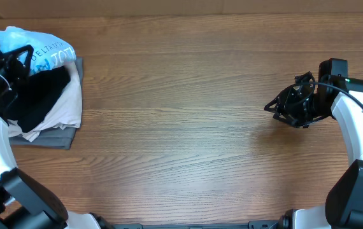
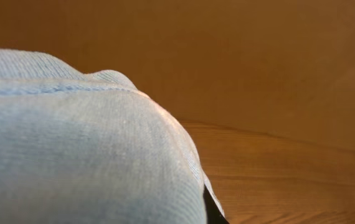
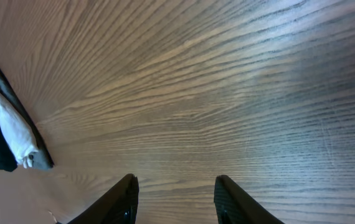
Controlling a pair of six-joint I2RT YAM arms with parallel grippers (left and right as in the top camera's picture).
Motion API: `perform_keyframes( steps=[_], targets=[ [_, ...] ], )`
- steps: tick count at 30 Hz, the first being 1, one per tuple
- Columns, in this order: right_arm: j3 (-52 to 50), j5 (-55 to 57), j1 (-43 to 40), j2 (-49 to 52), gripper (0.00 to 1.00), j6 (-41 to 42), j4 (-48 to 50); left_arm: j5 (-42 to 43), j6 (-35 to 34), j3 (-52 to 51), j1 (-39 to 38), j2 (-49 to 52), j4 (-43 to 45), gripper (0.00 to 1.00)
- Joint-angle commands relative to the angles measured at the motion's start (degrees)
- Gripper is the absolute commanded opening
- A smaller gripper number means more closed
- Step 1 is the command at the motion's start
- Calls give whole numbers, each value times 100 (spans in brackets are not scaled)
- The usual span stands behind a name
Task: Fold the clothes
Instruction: 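Lift the bundle with the left gripper and carry it left onto the clothes stack, then lower the bundle onto the stack and press it flat with the left gripper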
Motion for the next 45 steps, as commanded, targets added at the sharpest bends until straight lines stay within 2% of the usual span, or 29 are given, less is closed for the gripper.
perform_keyframes(
  steps=[1,7,14,18,22,29,37,45],
  targets=[
    [127,-72,4,-74,43,-129,-42,35,151,70,68,157,162,4],
    [127,-72,4,-74,43,-131,-81,197,205,70,175,448,199,4],
    [127,-72,4,-74,43,-129,-81,817,-1182,136,131,479,1976,4],
    [127,-72,4,-74,43,-127,-105,826,-1349,299,125,481,2184,4],
    [127,-70,4,-74,43,-129,-162,817,-964,297,87,577,1932,4],
    [127,-74,4,-74,43,-131,-295,717,107,297,31,1193,881,4],
    [127,-74,4,-74,43,-177,-380,1130,275,299,422,1156,389,4],
    [127,-70,4,-74,43,-238,-378,1091,413,299,1139,892,-98,4]
  ],
)
